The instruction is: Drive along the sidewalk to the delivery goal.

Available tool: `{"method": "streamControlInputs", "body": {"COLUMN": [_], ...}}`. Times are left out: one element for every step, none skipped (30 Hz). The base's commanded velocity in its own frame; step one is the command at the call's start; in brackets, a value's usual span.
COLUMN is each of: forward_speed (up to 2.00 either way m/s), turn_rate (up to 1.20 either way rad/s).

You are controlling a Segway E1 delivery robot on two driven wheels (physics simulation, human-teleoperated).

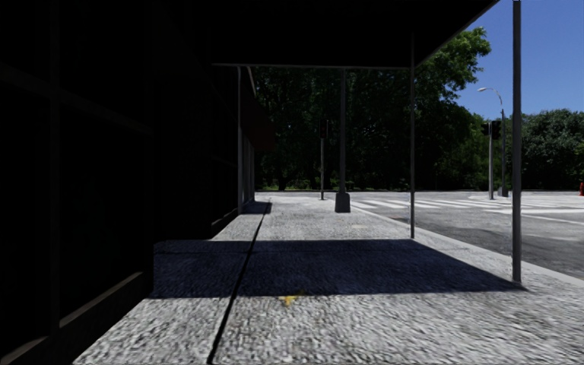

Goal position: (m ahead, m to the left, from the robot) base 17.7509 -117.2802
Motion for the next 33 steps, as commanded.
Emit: {"method": "streamControlInputs", "body": {"forward_speed": [2.0,2.0,2.0,2.0,2.0,2.0,2.0,2.0,2.0,2.0,2.0,2.0,2.0,2.0,2.0,2.0,2.0,2.0,2.0,2.0,2.0,2.0,2.0,2.0,2.0,2.0,2.0,2.0,2.0,2.0,2.0,2.0,2.0], "turn_rate": [0.0,0.0,0.0,0.0,0.0,0.0,0.0,0.0,0.0,0.0,0.0,0.0,0.0,0.0,0.0,0.0,0.0,0.0,0.0,0.0,0.0,0.0,0.0,0.0,0.0,0.0,0.0,0.0,0.0,0.0,0.0,0.0,0.0]}}
